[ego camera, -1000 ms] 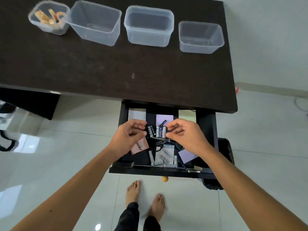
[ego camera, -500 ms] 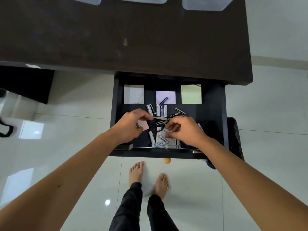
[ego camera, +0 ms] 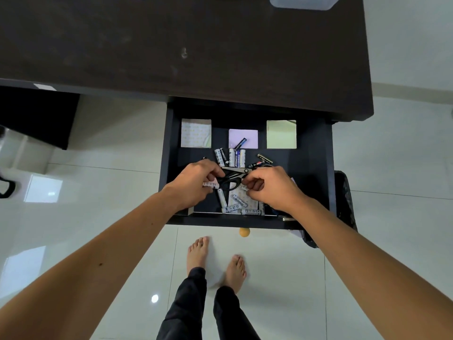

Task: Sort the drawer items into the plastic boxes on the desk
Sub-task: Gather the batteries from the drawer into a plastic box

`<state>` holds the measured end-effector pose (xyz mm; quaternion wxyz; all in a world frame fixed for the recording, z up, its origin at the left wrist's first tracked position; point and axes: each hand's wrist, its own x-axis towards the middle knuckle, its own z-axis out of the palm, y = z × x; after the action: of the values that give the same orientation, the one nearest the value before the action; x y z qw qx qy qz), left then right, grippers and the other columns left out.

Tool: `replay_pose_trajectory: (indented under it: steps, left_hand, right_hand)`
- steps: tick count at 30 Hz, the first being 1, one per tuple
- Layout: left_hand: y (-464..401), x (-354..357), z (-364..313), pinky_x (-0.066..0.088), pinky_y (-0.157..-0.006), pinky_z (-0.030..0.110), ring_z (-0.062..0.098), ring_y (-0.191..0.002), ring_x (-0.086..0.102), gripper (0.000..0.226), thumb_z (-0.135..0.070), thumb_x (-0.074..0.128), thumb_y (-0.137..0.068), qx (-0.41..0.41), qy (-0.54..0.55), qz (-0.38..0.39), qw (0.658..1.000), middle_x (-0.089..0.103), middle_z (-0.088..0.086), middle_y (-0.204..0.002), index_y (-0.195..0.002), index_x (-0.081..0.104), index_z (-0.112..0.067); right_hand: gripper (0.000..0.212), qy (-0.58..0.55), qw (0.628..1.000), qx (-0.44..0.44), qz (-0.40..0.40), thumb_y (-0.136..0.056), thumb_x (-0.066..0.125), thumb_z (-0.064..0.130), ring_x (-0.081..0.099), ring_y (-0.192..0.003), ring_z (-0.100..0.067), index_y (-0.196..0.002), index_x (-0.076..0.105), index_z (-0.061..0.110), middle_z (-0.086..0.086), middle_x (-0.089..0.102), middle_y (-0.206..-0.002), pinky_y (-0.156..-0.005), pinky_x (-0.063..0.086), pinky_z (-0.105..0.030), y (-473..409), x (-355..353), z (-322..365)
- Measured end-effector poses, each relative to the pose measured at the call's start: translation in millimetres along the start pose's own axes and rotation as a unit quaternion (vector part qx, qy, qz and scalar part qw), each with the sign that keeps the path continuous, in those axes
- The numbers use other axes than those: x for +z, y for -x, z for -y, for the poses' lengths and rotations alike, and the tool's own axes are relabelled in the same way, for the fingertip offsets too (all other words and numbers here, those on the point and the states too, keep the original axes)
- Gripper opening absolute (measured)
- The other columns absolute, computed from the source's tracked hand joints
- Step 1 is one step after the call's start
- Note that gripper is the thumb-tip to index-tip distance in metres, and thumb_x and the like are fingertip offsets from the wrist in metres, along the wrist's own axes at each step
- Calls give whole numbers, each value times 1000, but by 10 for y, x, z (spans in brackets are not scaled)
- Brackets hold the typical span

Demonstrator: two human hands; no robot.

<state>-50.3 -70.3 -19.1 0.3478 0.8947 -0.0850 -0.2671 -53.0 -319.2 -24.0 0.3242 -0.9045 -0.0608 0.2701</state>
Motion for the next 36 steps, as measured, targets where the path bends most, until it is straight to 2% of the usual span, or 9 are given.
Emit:
replay_pose_trajectory:
  steps: [4,9,14,18,20,24,28,32,36]
  left_hand:
    - [-32,38,44,51,-80,13,6,-94,62,44,6,78,-85,-1,15,-14,1000,66,-4,-109,-116,72,-25]
    - [-12,41,41,54,-84,15,7,-96,64,36,4,74,-90,26,63,-50,996,67,-9,-108,-113,71,-24]
    - [-47,7,13,52,-93,16,1,-106,63,36,2,54,-102,10,135,-104,985,66,-9,-120,-123,65,-24]
    - [-96,5,-7,53,-103,26,5,-118,60,42,2,35,-106,-17,167,-134,977,64,-4,-126,-127,62,-22]
    - [-138,15,-22,54,-96,25,7,-109,62,30,-9,43,-109,-32,183,-151,971,65,-3,-118,-127,63,-21]
    - [-232,44,-12,40,-83,2,-4,-98,60,25,-26,67,-101,-46,157,-164,973,66,-9,-100,-126,64,-23]
    - [-332,67,22,41,-90,19,11,-105,60,37,-22,70,-99,-45,87,-143,985,68,0,-103,-135,63,-27]
    - [-395,99,45,43,-90,24,16,-108,60,29,-19,73,-97,-31,54,-147,987,67,1,-106,-125,70,-27]
    - [-391,94,79,52,-92,32,19,-107,62,21,-17,74,-96,-25,47,-144,988,66,1,-107,-116,68,-21]
  right_hand:
    - [35,-31,999,-24,-23,-83,81,7,72,-84,-7,-114,82,24,12,73,-94,-82,64,-31,22,-20,7]
    - [31,-80,994,-31,-66,-88,72,1,70,-84,-18,-107,79,24,4,65,-98,-77,60,-26,19,-94,50]
    - [22,-105,990,4,-89,-98,58,5,69,-77,-21,-104,68,23,-2,71,-93,-74,58,-33,-82,-133,116]
    - [17,-106,988,-8,-115,-102,58,9,49,-55,-2,-105,70,21,6,62,-75,-54,41,-12,-225,-127,146]
    - [14,-103,986,-26,-125,-101,63,14,52,-60,-3,-106,72,25,1,65,-82,-59,46,-16,-314,-111,158]
    - [27,-51,987,-68,-138,-98,71,14,57,-69,-20,-116,76,33,4,54,-87,-68,51,-23,-513,-96,166]
    - [30,-1,987,-78,-140,-96,75,15,52,-74,-5,-122,77,30,2,53,-99,-69,43,-19,-628,-86,135]
    - [14,16,988,-62,-140,-94,79,20,53,-84,-10,-108,76,20,4,52,-101,-72,37,-17,-626,-69,90]
    - [13,-5,986,-53,-156,-97,75,19,54,-79,2,-106,66,16,5,56,-103,-70,35,-7,-522,-158,58]
